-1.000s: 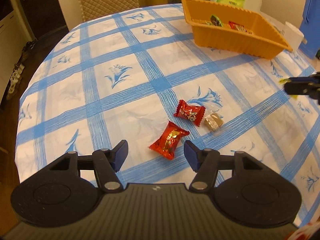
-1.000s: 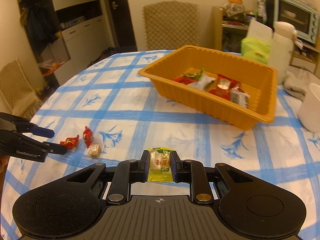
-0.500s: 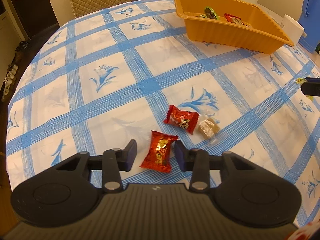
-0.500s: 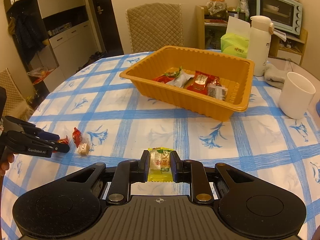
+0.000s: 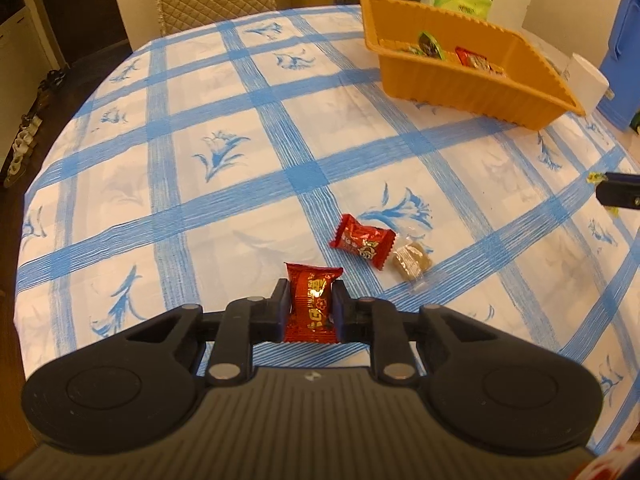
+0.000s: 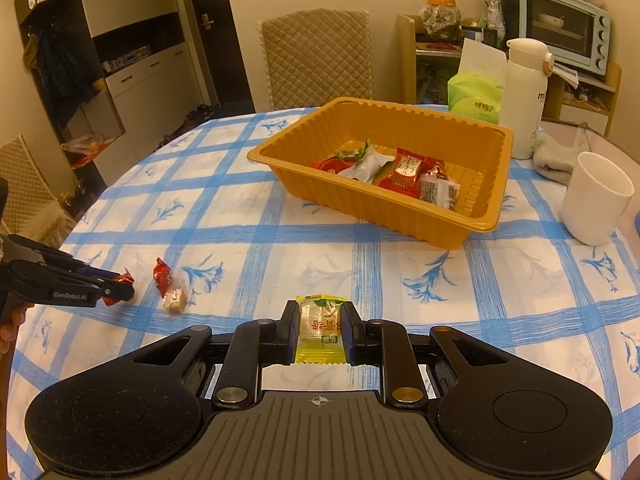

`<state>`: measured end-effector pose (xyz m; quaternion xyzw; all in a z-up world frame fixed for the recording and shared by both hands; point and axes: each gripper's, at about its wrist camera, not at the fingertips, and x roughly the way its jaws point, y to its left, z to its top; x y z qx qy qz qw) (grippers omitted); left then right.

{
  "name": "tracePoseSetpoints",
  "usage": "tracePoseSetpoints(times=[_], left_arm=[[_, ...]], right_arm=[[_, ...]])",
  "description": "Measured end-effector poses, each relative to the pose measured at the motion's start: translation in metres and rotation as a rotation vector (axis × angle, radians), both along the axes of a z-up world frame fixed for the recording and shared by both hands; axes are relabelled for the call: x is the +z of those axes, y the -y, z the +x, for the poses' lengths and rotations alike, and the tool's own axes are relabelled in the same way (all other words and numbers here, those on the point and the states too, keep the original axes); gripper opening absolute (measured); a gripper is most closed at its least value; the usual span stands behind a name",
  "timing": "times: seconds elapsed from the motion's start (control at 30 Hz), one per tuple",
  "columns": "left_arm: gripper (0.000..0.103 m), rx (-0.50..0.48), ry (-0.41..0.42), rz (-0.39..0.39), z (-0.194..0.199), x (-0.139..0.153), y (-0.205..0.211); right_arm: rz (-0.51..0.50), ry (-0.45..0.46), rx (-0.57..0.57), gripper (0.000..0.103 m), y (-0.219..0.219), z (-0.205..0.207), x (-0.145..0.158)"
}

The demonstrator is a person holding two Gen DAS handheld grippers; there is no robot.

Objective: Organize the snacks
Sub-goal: 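Grasp the small red candy with the left tool while the right tool holds the yellow candy, then carry both candies over the orange tray and lower them inside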

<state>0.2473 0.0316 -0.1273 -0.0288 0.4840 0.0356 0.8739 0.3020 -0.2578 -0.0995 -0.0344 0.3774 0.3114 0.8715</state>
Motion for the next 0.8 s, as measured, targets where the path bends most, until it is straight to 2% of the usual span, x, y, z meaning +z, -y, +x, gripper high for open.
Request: tracePoseSetpoints(times=[0.2, 0.4, 0.8], left_arm=[[0.019, 0.023, 0.054, -0.007, -0.006, 0.023, -0.004], [0.019, 0.015, 0.118, -0.021, 0.005, 0.049, -0.003], [0.019, -0.119, 0.217, -0.034, 0.082, 0.082, 0.038]], right_arm=[[0.022, -0.002, -0.003, 0.022, 0.004, 0.005, 0.006], [0.047, 0.002, -0.009, 0.022, 0.008, 0.018, 0.016], [0.066, 0.068, -0.059, 0.022, 0.017, 0.078, 0.036]])
